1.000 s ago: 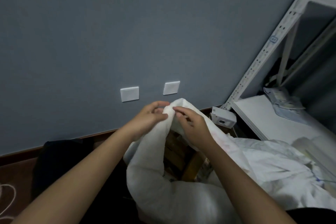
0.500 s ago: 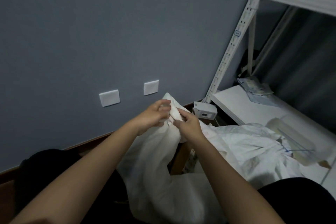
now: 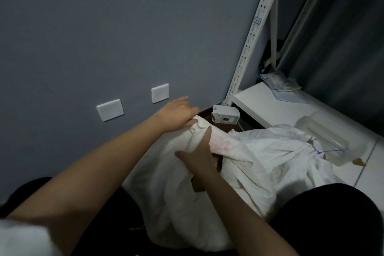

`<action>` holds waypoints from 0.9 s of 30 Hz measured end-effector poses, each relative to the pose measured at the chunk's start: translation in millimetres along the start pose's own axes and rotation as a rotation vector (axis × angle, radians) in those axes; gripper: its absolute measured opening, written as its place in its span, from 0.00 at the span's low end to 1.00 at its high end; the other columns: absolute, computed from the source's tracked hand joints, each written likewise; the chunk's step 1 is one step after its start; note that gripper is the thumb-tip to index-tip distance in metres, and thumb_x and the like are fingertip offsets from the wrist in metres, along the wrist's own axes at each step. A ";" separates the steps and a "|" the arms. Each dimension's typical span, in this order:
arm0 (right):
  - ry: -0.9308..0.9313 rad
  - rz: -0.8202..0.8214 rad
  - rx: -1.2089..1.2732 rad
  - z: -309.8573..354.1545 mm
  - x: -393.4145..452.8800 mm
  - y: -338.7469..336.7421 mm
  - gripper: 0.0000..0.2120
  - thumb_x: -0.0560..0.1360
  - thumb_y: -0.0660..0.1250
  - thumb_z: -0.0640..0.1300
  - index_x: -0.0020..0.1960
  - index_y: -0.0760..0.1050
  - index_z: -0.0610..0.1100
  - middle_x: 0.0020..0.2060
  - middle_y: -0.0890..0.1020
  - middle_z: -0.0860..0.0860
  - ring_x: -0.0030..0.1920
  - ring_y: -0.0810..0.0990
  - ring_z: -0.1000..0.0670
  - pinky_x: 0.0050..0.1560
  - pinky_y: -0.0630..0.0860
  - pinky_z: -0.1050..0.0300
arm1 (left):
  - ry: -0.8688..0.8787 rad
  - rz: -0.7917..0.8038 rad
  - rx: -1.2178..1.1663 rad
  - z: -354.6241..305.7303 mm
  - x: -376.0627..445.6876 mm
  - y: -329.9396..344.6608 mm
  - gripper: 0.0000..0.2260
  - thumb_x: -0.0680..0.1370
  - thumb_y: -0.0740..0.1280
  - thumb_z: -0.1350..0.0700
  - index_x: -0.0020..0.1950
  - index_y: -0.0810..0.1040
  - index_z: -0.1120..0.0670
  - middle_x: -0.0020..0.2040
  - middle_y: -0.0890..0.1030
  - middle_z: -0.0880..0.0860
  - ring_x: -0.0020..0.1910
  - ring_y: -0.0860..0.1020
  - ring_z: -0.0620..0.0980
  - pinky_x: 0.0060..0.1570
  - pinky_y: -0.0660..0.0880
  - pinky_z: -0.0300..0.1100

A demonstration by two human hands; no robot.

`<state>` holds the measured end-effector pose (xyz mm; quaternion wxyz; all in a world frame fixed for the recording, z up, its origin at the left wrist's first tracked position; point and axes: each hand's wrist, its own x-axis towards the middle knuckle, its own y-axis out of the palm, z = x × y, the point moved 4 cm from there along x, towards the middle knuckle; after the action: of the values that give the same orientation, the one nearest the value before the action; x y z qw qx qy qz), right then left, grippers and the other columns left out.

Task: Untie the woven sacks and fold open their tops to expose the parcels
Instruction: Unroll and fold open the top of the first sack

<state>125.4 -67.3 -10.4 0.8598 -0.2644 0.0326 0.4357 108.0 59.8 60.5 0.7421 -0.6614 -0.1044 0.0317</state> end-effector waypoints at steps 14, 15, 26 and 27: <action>-0.486 0.006 -0.915 8.9 148.0 -77.0 0.13 0.79 0.61 0.44 0.61 0.78 0.51 0.55 0.79 0.47 0.56 0.76 0.44 0.44 0.68 0.54 | -0.327 0.077 -0.159 92.1 5.2 55.4 0.12 0.82 0.54 0.48 0.54 0.67 0.57 0.47 0.77 0.55 0.42 0.74 0.54 0.36 0.66 0.44; -0.484 0.012 -0.865 4.6 157.8 -73.1 0.13 0.80 0.60 0.45 0.61 0.78 0.50 0.54 0.79 0.46 0.56 0.76 0.44 0.45 0.68 0.54 | -0.339 0.105 -0.154 100.7 5.6 64.7 0.12 0.82 0.54 0.48 0.54 0.67 0.57 0.49 0.77 0.55 0.43 0.75 0.56 0.37 0.66 0.44; -0.163 -0.191 -0.857 -44.5 186.8 -6.1 0.31 0.76 0.61 0.53 0.75 0.57 0.44 0.67 0.69 0.45 0.64 0.70 0.41 0.61 0.69 0.46 | -0.454 0.286 -0.247 129.6 49.2 155.9 0.13 0.83 0.55 0.50 0.64 0.69 0.51 0.62 0.76 0.55 0.60 0.74 0.56 0.48 0.67 0.43; -0.188 -0.217 -0.830 -48.7 178.8 5.9 0.34 0.76 0.62 0.55 0.76 0.55 0.43 0.68 0.68 0.44 0.64 0.71 0.40 0.61 0.70 0.44 | -0.445 0.297 -0.253 132.4 53.0 159.6 0.14 0.83 0.54 0.50 0.66 0.69 0.50 0.63 0.76 0.55 0.61 0.74 0.56 0.50 0.68 0.43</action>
<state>239.9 42.9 -106.0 0.7207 -0.5487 -0.2516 0.3409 148.2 218.4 -77.6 0.5999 -0.7335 -0.1696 0.2708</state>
